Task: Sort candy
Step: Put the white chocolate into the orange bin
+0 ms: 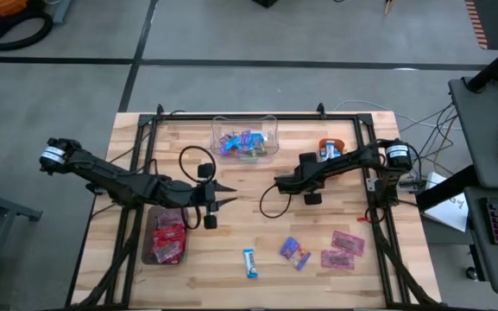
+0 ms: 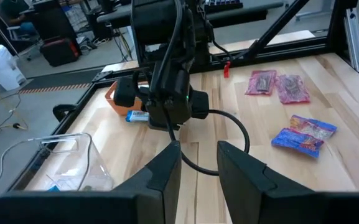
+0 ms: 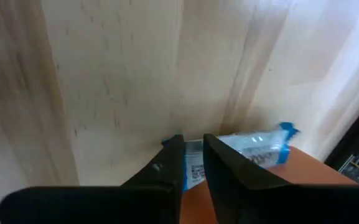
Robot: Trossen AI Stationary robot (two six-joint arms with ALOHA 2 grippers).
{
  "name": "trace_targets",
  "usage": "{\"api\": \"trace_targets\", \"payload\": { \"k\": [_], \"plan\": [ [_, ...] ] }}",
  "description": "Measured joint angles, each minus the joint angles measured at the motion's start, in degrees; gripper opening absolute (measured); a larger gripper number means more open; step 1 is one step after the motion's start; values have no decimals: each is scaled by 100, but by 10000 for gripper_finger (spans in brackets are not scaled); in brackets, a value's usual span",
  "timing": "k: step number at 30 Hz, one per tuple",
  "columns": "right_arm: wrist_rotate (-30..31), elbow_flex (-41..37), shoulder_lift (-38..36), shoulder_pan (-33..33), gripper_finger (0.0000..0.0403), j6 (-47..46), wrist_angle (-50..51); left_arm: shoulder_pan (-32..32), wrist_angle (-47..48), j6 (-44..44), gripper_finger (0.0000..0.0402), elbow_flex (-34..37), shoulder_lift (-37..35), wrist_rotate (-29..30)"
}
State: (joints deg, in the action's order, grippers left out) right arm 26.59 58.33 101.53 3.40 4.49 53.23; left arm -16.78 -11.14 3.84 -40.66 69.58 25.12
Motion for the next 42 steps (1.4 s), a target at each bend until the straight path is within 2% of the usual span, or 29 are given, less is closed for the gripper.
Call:
{"api": "trace_targets", "payload": {
  "k": [3, 9, 13, 16, 19, 23, 26, 31, 38, 42],
  "plan": [
    [-112, -4, 34, 0, 35, 55, -57, 0, -4, -2, 88, 0, 0, 0],
    [-1325, 67, -261, -282, 11, -53, -576, 0, -4, -33, 88, 0, 0, 0],
    [-1470, 72, -839, -599, 9, -429, -706, 0, -21, -45, 88, 0, 0, 0],
    [-1394, 78, -1338, -695, 9, -1091, -741, 0, -74, -61, 88, 0, 0, 0],
    [-1489, 61, -1767, -717, 9, -2377, -683, 0, -108, -79, 88, 0, 16, 2],
    [-2448, 42, -2292, -552, 13, -3809, -666, 0, -229, -95, 88, 0, 101, 2],
    [-2502, 37, -2530, -544, 32, -4694, -640, 0, -370, -114, 88, 0, 222, 2],
    [-1911, -47, -2592, -554, 92, -5820, -491, 7, -929, -161, 88, 0, 447, 2],
    [-1690, -94, -2000, -560, 184, -6737, 76, 7, -917, -160, 88, 0, 496, 121],
    [-1454, -98, -1595, -564, 204, -7151, 38, 7, -881, -160, 88, 0, 496, 198]
  ]
}}
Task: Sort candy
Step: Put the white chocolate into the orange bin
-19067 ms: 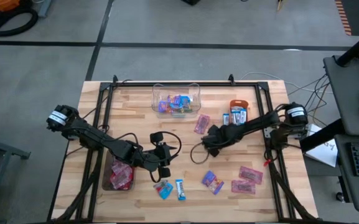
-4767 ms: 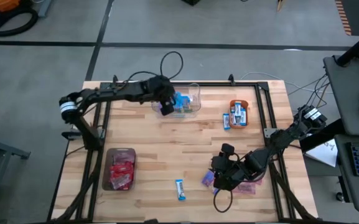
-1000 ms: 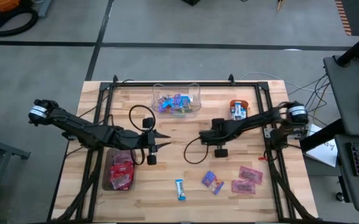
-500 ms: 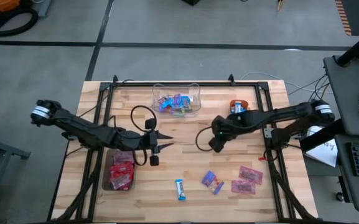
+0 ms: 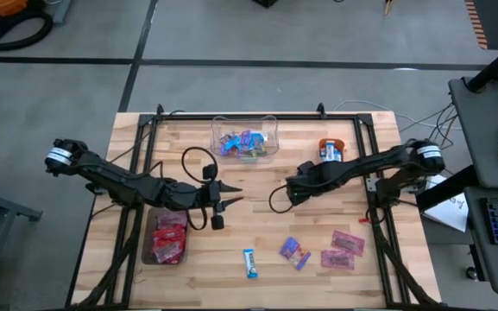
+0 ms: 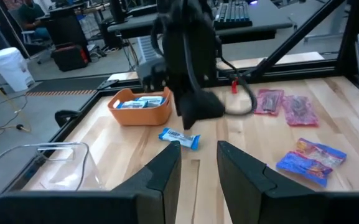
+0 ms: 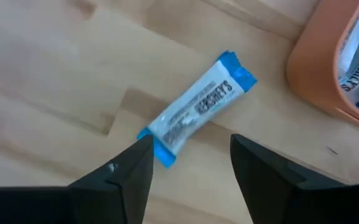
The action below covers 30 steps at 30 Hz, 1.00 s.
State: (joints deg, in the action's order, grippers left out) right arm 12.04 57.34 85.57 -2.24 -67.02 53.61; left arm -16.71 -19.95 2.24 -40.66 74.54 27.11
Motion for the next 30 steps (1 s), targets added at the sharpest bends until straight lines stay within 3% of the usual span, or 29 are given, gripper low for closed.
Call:
{"api": "trace_targets", "payload": {
  "k": [8, 14, 18, 26, 30],
  "plan": [
    [211, -2, 958, 92, 205, -693, -273, 0, 47, -2, 88, 0, 4, 1],
    [166, 11, 1344, 102, 201, -571, -636, 0, 47, -44, 88, 0, 4, 0],
    [145, 24, 1360, 98, 168, -495, -705, 0, 46, -84, 88, 0, 4, -1],
    [104, 14, 1251, 98, 60, -200, -779, 2, 22, -130, 88, 0, 4, -2],
    [73, 28, 1131, 98, 38, 56, -776, 2, 23, -196, 88, 0, 4, -2]
  ]
}}
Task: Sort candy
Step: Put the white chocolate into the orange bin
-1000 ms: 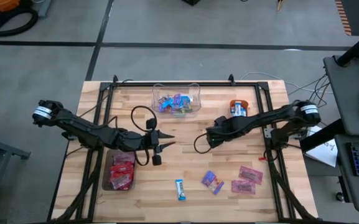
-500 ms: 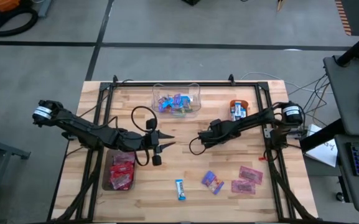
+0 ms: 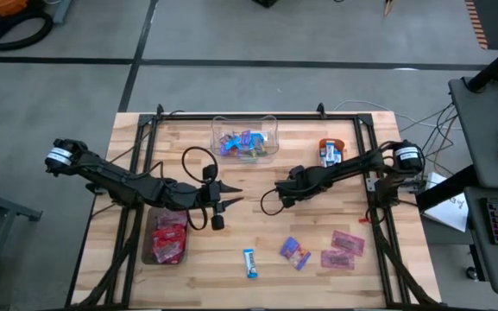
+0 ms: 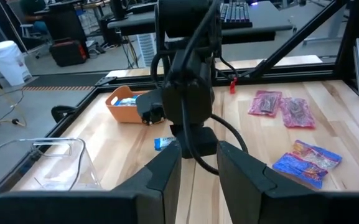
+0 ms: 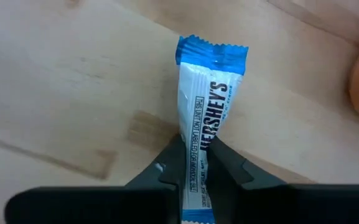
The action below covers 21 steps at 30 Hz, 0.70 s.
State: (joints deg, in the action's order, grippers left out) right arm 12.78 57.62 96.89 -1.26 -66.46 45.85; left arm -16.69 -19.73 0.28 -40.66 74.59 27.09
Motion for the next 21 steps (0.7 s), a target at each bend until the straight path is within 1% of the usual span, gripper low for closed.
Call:
{"api": "trace_targets", "payload": {
  "k": [5, 10, 14, 17, 21],
  "plan": [
    [-3, 228, -411, -11, 42, 412, -17, 0, 4, -162, 88, 0, 2, -2],
    [265, 434, -1011, 126, 39, 900, 163, 0, 12, -383, 88, 0, 2, -3],
    [763, 464, -1514, 548, 36, 1147, 720, 0, 24, -549, 88, 0, 2, -4],
    [1089, 423, -1818, 1016, 35, 1093, 1248, 0, 20, -646, 88, 0, 2, -4],
    [1275, 266, -2016, 1696, 35, 1012, 1492, 0, 2, -750, 88, 0, 2, -4]
  ]
}}
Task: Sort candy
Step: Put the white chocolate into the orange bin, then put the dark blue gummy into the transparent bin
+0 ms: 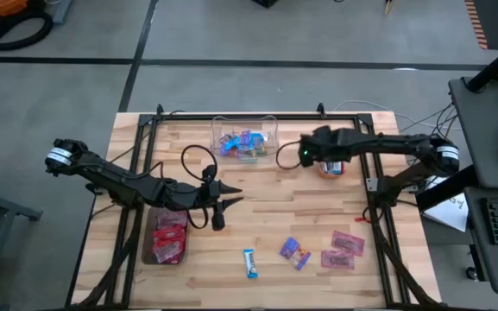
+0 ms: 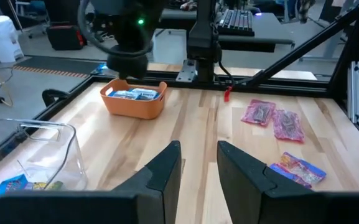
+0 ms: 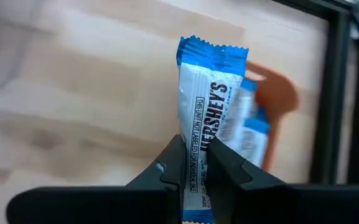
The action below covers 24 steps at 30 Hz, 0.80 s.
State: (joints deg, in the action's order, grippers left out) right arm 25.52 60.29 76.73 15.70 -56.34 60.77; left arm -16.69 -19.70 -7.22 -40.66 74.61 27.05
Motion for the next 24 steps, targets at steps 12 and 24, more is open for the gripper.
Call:
{"api": "trace_targets", "payload": {
  "k": [12, 24],
  "plan": [
    [2, -951, 31, 820, 78, 334, -685, 0, -1, -298, 88, 0, 0, 0],
    [-6, -1044, -70, 734, 153, 648, -1028, 0, -17, -728, 88, 0, 91, -108]
  ]
}}
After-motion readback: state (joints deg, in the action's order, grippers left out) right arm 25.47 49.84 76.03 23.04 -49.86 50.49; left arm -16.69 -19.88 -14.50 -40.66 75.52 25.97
